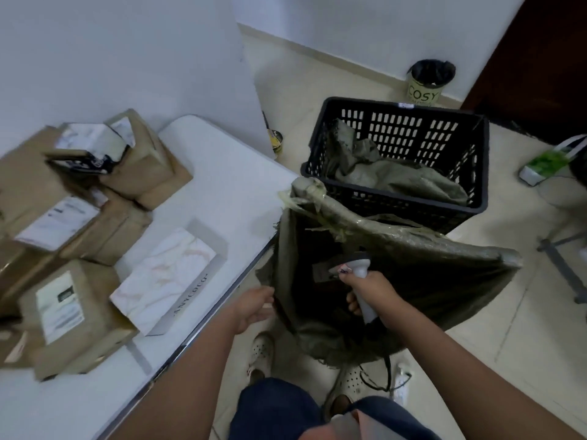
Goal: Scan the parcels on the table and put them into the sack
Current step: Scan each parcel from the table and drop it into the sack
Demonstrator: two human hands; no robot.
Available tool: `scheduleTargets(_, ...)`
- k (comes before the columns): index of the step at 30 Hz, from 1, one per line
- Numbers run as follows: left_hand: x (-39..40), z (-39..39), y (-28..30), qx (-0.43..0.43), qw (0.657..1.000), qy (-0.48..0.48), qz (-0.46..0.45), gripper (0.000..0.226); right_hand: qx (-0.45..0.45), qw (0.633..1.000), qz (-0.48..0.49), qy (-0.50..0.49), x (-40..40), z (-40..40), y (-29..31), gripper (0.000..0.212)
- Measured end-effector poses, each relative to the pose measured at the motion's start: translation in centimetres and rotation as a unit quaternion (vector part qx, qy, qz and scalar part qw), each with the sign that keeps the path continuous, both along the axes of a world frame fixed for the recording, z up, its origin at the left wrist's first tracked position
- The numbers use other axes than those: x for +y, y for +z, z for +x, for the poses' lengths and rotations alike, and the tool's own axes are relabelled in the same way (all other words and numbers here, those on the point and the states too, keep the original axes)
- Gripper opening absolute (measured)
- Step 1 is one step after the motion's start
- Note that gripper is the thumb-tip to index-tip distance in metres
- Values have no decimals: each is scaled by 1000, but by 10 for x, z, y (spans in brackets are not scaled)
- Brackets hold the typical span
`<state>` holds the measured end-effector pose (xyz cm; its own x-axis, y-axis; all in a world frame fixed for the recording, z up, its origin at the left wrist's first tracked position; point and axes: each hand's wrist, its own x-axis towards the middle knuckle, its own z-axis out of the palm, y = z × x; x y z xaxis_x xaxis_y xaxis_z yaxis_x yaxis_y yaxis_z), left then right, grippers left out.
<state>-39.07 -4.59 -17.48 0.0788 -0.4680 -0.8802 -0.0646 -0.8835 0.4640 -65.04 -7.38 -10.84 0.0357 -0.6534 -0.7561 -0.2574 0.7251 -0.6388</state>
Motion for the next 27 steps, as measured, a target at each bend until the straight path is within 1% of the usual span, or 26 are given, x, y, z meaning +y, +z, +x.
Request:
scheduleTargets(2,7,25,16,-28,998,-26,-41,25,-7,1000,-10,28,-5,29,9,28)
scheduleTargets(4,12,52,30,-57,992,-28,-111,20,-15,998,-25,54,-9,61,18,29)
scheduleTargets(6,15,80,44,-88,977,-14,-192,16,-25,996,-50,74,-11,94,26,30)
scheduleTargets(7,16,95,51,-126,966,-15,-223,17,-32,995,-60,79,-12,112,30,30)
scheduleTargets(9,21,129,63,-248,930,-58,-266,20,-46,993,-72,86,-12,146,35,30)
scheduleTargets(11,26,167,65,-364,871,-137,-300,31,-48,992,-72,96,-12,180,39,32)
scheduleTargets(12,28,184,63,-402,848,-183,-292,40,-47,991,-70,102,-12,196,41,33)
scheduleTargets(14,33,214,58,-440,830,-263,-220,66,-47,990,-70,108,-10,227,45,32)
scheduleTargets(16,38,232,50,-430,826,-336,-144,92,-56,991,-71,97,-7,253,48,31)
scheduleTargets(19,44,240,40,-405,804,-423,-104,115,-61,992,-75,80,-5,281,49,29)
scheduleTargets(21,46,242,32,-410,788,-450,-92,123,-54,993,-79,72,-4,290,49,28)
scheduleTargets(23,47,245,25,-416,780,-458,-93,126,-50,994,-82,57,-4,295,49,27)
scheduleTargets(27,38,253,26,-391,792,-454,-112,122,-39,995,-85,30,-3,297,48,27)
